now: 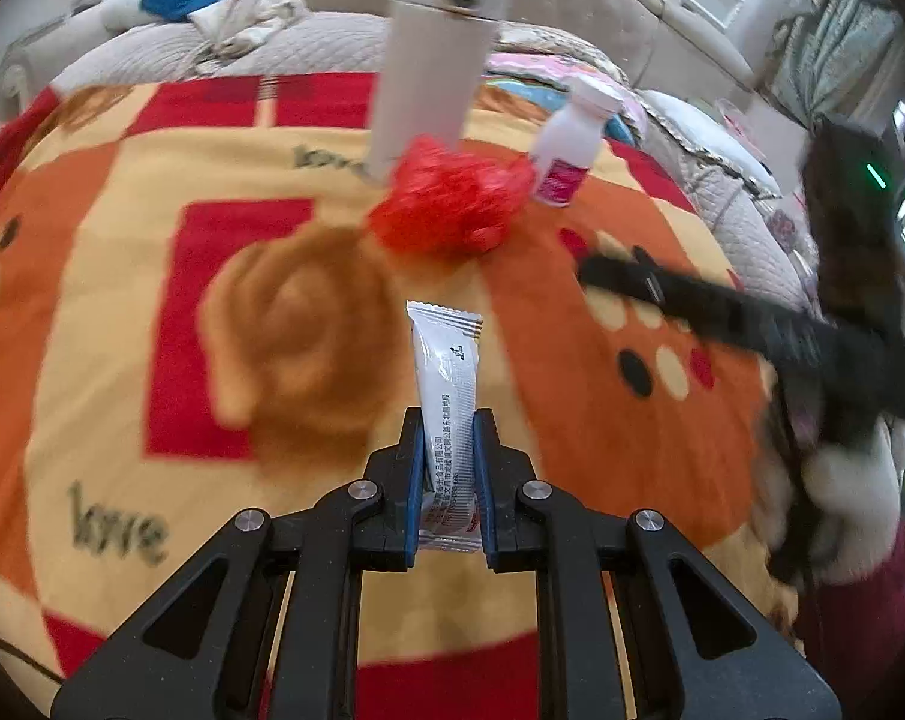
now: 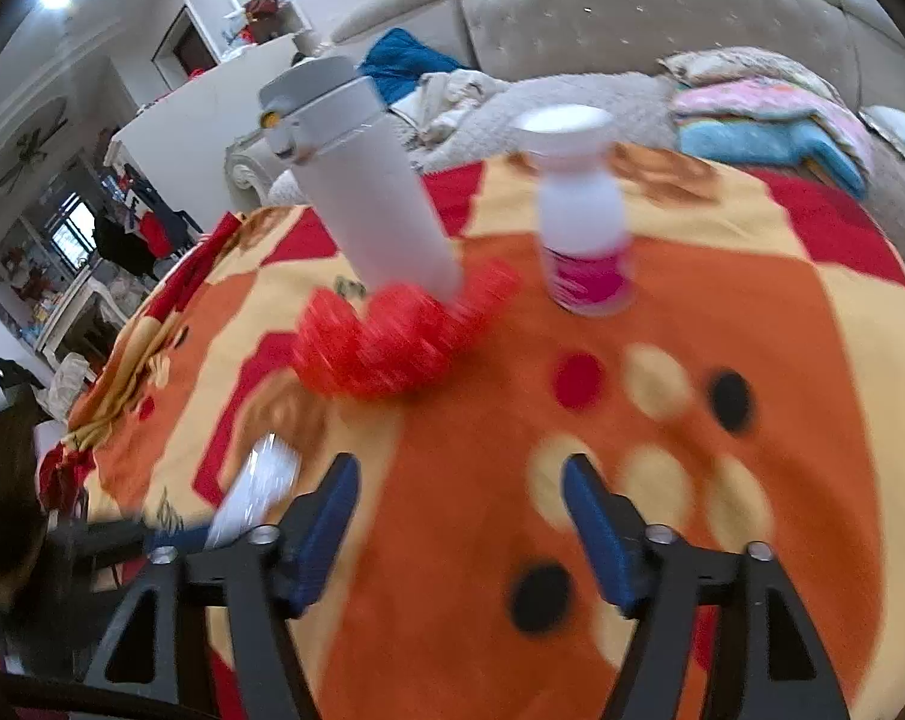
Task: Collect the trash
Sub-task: 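Grasp the red plastic bag with the right tool while the left tool holds the sachet, then carry the silver sachet and red bag over the black bin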
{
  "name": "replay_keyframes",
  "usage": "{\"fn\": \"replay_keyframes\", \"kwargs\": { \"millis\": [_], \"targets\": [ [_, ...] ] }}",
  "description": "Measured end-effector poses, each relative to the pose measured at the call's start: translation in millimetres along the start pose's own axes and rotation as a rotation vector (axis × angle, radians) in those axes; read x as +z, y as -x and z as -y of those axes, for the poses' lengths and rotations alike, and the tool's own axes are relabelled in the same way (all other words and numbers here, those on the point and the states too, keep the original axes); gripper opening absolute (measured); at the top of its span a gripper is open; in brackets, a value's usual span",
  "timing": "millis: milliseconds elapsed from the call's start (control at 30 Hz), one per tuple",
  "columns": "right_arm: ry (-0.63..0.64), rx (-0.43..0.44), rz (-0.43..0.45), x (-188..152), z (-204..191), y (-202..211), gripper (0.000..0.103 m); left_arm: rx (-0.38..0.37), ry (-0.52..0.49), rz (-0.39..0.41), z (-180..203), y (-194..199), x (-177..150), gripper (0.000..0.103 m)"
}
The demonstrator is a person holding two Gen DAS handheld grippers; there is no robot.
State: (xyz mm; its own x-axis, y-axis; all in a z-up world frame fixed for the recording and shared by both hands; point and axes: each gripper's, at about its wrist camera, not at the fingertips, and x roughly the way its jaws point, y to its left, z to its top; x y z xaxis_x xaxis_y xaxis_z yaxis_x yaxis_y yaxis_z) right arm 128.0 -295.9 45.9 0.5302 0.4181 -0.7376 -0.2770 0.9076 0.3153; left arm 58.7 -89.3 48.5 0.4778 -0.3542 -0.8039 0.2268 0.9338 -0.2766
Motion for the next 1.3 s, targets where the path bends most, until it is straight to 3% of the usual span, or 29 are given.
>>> {"fn": "replay_keyframes", "kwargs": {
  "millis": [233,267,300,367,500,700,1067,1300],
  "targets": [
    [-0.063,0.01,0.011,38.7,-20.0,-59.3,0.083,0.025,0.022,0.042,-19.9,21.5,-18.6,0.013],
    [-0.076,0.014,-0.002,40.2,-19.5,-68.5,0.076,0.027,0.023,0.048,-20.5,23.0,-19.6,0.013],
    [-0.084,0.021,-0.01,40.2,-18.8,-73.7,0.048,0.029,0.022,0.053,-20.4,23.8,-20.7,0.013],
    [-0.102,0.046,-0.036,36.2,-17.4,-80.8,0.042,0.027,0.023,0.056,-20.2,24.5,-23.2,0.013],
    [-0.052,0.053,-0.013,24.1,-19.9,-55.5,0.04,0.026,0.023,0.058,-15.9,22.0,-25.1,0.013],
    [-0.006,0.064,0.022,-13.7,-9.8,22.9,0.04,-0.013,0.022,0.066,7.5,27.9,-34.9,0.013],
    [-0.038,-0.084,0.001,-130.2,45.1,139.3,0.04,-0.123,-0.058,0.013,92.4,29.1,-69.4,0.013],
    [-0.132,-0.154,0.04,-171.8,86.6,193.0,0.04,-0.235,-0.103,-0.027,148.1,26.8,-82.3,0.013]
  ]
}}
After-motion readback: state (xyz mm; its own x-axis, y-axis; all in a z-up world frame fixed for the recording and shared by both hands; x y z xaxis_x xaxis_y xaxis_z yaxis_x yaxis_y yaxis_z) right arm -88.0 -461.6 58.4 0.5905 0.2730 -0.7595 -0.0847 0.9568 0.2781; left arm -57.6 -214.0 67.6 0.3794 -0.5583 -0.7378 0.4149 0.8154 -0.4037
